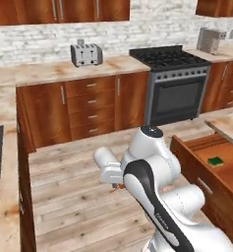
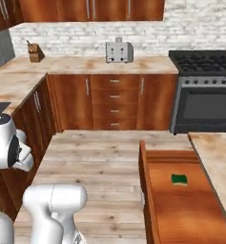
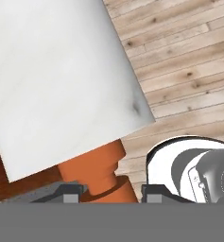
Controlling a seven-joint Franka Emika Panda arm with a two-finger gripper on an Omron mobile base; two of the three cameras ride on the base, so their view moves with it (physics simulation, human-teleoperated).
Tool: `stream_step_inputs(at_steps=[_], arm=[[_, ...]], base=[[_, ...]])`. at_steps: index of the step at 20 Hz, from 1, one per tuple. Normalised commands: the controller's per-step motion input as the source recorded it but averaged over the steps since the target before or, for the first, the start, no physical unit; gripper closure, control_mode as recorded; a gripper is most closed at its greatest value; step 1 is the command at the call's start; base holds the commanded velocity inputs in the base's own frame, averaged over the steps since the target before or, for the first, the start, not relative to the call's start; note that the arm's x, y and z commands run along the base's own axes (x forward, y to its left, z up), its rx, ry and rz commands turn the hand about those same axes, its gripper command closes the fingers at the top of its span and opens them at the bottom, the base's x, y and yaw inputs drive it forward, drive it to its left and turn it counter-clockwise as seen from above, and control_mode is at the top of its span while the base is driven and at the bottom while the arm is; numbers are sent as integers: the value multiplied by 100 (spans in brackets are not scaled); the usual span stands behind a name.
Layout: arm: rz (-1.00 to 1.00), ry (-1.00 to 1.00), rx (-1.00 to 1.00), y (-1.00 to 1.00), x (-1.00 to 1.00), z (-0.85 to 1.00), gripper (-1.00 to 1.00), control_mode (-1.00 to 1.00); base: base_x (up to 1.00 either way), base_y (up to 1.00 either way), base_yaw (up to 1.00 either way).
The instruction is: Restock the sink supplies by placing the sponge and soap dispenser on the counter and next to the sink. Make sure the soap dispenser is upright.
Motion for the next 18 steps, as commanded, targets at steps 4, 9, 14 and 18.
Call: stream_step_inputs(at_steps=[4, 9, 14, 18], arm=[[0, 0, 0, 0, 0, 0, 100, 100], [0, 0, 0, 0, 0, 0, 100, 100], [0, 0, 0, 0, 0, 0, 100, 100], [0, 0, 0, 0, 0, 0, 100, 100]], base=[[1, -28, 76], [2, -46, 77], [45, -13, 84], [65, -26, 73]])
